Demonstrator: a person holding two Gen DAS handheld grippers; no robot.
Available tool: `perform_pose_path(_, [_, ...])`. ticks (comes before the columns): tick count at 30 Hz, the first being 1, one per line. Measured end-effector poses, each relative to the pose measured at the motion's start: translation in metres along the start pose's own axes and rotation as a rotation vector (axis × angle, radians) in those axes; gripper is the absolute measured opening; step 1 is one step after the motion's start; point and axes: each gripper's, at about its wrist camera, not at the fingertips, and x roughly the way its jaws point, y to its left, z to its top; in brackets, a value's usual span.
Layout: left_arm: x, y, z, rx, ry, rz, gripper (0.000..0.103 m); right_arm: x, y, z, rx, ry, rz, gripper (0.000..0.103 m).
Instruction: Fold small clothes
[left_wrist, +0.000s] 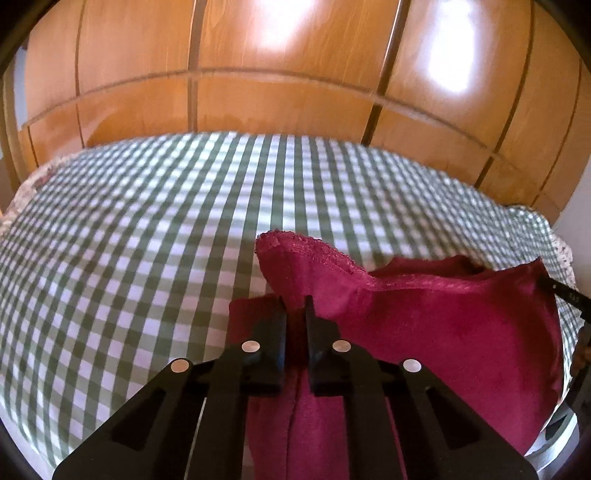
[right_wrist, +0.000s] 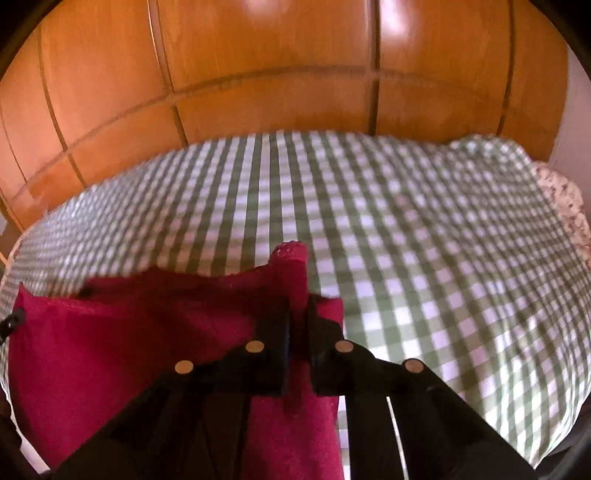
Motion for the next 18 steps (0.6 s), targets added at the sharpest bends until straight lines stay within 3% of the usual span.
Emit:
perform_pose_path(4, [-0.007,-0.004,0.006,0.019,-0.046,0.002,0.007,-0.011,-0.003,0.012,0.021,-0.058,-0.016,0.004])
perform_pose_path(9, [0.01,-0.003,0.023,-0.017,-0.062,0.031,0.007,0.017,-0.008,0.024,0.062,-0.029,-0.033,0.004])
perform_pose_path(15, [0.058,0.005,0.017,-0.048,0.082,0.121,0.007,0.068,-0.019,0.01,0.119,0.088,-0.054,0.004])
perform_pose_path(18, [0.06,0.003,0.012,-0.036,0.095,0.145,0.01,0.064,-0.021,0.008,0.124,0.072,-0.051,0.015])
